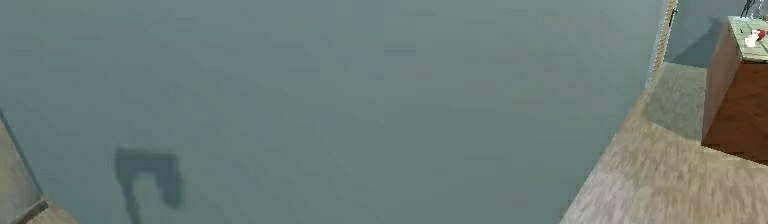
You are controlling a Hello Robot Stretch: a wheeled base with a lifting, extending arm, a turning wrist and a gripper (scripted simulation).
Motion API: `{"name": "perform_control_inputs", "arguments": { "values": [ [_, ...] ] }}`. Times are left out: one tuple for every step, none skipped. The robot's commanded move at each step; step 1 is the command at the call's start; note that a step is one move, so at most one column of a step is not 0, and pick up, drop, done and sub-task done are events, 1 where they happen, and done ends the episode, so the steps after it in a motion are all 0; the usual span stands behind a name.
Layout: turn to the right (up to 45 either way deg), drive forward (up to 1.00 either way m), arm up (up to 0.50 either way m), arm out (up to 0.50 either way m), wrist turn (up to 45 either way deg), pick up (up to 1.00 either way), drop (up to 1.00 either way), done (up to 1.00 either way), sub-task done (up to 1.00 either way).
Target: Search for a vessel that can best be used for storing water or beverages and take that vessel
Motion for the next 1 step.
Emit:
{"name": "perform_control_inputs", "arguments": {
  "values": [
    [45.0,0.0,0.0,0.0,0.0,0.0,0.0,0.0,0.0]
  ]
}}
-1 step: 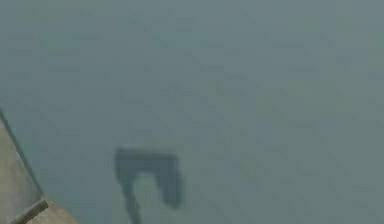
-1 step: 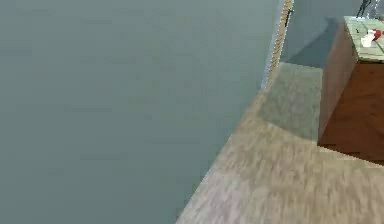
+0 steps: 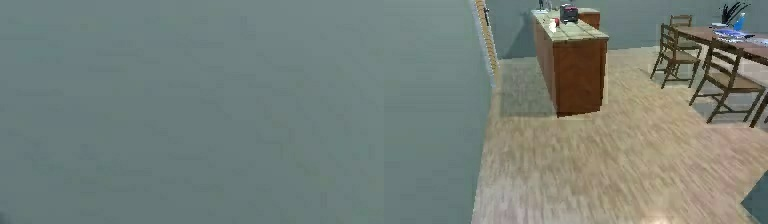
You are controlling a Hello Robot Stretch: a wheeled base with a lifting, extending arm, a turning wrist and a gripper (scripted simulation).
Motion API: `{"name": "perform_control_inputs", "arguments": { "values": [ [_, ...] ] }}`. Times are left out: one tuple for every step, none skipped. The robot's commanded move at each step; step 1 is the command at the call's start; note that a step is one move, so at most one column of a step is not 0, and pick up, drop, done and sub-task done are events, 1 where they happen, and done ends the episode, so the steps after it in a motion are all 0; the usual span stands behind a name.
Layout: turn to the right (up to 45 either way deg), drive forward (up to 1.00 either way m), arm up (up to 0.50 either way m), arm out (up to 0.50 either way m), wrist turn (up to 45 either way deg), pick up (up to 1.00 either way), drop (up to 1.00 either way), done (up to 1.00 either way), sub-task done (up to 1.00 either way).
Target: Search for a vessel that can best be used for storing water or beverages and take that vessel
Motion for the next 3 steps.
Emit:
{"name": "perform_control_inputs", "arguments": {
  "values": [
    [45.0,0.0,0.0,0.0,0.0,0.0,0.0,0.0,0.0],
    [27.0,0.0,0.0,0.0,0.0,0.0,0.0,0.0,0.0],
    [0.0,1.0,0.0,0.0,0.0,0.0,0.0,0.0,0.0]
  ]
}}
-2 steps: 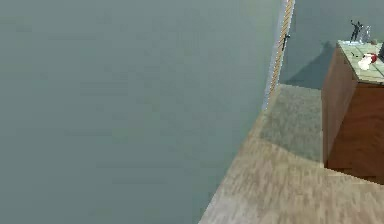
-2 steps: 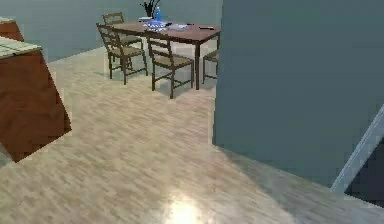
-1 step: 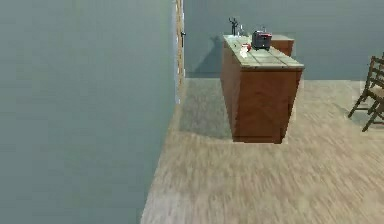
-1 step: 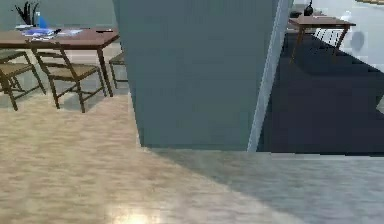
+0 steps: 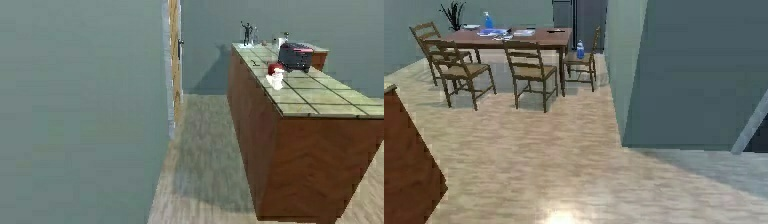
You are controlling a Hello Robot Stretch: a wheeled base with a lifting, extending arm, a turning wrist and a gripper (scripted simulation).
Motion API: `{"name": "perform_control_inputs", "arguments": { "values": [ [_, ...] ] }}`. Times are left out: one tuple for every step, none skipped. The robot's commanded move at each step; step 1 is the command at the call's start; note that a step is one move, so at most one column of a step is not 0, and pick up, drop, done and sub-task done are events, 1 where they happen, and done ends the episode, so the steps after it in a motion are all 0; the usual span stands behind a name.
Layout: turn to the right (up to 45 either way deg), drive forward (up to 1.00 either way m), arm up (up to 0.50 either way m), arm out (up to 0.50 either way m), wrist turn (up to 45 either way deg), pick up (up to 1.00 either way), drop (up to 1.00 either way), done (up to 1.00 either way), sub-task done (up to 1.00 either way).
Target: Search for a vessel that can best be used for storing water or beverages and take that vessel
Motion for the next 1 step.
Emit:
{"name": "perform_control_inputs", "arguments": {
  "values": [
    [3.0,0.0,0.0,0.0,0.0,0.0,0.0,0.0,0.0]
  ]
}}
